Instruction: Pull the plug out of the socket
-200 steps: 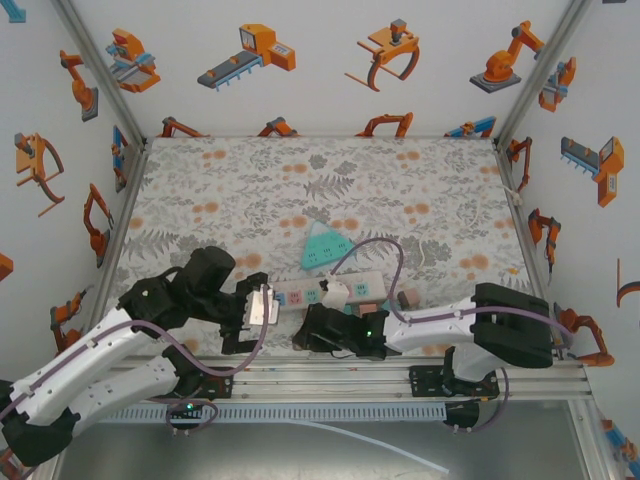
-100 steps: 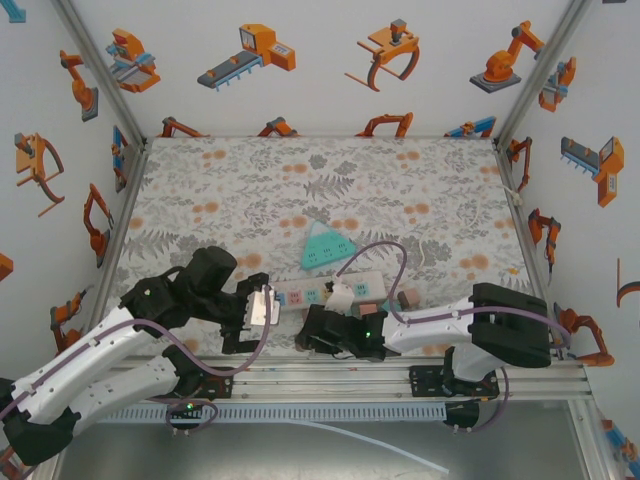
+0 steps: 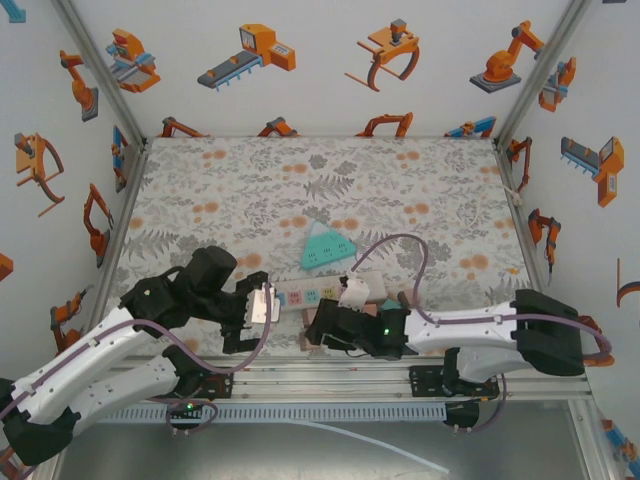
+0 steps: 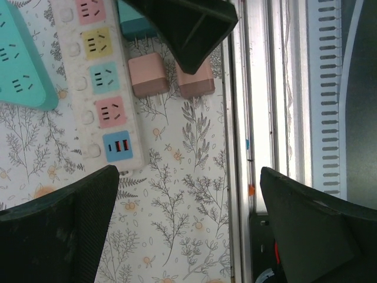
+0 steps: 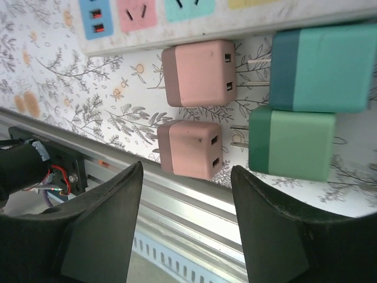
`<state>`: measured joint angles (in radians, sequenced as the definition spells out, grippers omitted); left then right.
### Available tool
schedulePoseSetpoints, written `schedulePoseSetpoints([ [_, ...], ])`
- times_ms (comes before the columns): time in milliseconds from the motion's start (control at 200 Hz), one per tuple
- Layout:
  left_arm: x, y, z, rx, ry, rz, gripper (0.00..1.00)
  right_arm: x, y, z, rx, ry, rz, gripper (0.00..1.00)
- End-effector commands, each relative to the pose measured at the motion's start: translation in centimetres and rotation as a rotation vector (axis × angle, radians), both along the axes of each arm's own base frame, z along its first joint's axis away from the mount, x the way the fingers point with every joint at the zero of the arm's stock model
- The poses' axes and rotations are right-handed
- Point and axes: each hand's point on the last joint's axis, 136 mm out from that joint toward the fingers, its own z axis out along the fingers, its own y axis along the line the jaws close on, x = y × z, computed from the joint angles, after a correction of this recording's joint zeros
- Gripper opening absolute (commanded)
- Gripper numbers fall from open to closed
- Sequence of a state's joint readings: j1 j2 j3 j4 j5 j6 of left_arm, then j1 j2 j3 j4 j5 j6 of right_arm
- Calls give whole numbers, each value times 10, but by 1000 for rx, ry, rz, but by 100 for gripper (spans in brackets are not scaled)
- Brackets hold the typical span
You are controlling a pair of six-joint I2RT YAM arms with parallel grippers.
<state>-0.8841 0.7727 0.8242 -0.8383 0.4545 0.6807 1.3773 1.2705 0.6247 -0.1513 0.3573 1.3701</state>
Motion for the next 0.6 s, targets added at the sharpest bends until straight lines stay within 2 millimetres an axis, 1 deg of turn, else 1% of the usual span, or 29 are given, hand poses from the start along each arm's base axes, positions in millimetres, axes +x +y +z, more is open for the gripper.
schedulePoseSetpoints([
  [0, 11, -4, 7, -34, -4, 87, 97, 20, -23, 29, -64, -125, -22, 59],
  [80, 26, -7, 12, -63, -16, 183, 97, 37, -41, 49, -97, -187, -15, 59],
  [120, 35, -8, 13, -78, -23, 236, 97, 48, -54, 58, -122, -215, -22, 60],
  [215, 67, -7, 16, -113, -60, 424, 97, 77, -85, 81, -195, -306, -44, 62],
  [335, 100, 1, 10, -112, -127, 602, 97, 115, -133, 112, -333, -451, -130, 80],
  [401, 121, 12, 5, -103, -163, 727, 97, 134, -161, 124, -415, -499, -188, 88],
  [456, 136, 23, 1, -99, -176, 829, 97, 150, -182, 130, -466, -518, -223, 91],
  [526, 153, 39, -5, -111, -175, 953, 97, 169, -211, 134, -508, -515, -277, 94],
  [596, 170, 61, -13, -129, -178, 1096, 97, 186, -240, 132, -543, -507, -339, 97],
])
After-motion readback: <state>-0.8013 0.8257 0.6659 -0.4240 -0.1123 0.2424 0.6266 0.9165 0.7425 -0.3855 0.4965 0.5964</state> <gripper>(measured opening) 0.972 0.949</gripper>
